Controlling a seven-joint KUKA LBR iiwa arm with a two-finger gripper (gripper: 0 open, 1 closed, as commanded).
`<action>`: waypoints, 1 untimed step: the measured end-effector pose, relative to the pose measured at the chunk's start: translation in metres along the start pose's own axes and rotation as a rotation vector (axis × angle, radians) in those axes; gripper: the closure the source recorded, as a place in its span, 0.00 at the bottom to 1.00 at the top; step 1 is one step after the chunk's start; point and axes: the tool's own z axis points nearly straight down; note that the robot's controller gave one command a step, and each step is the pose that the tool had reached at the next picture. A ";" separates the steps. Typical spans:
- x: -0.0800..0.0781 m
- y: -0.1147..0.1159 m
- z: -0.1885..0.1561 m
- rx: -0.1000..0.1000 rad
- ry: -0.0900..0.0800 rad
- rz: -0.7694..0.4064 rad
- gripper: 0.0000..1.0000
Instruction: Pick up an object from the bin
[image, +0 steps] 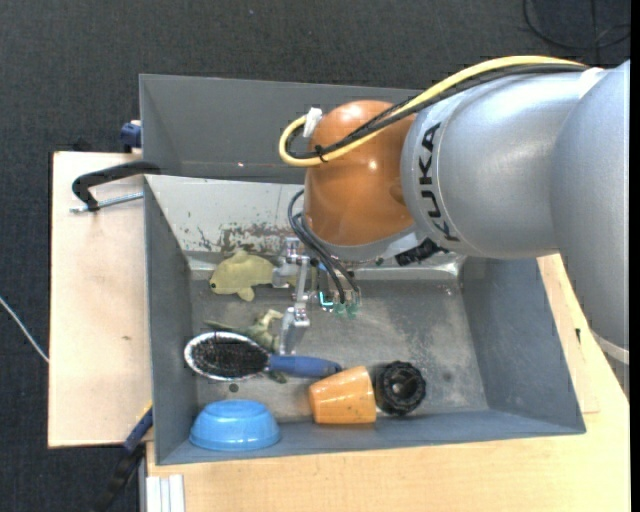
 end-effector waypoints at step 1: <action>0.029 -0.020 0.095 -0.002 -0.022 -0.012 0.00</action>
Offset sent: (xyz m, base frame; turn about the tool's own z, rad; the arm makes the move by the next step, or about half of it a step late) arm -0.0337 -0.0203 -0.0974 -0.0146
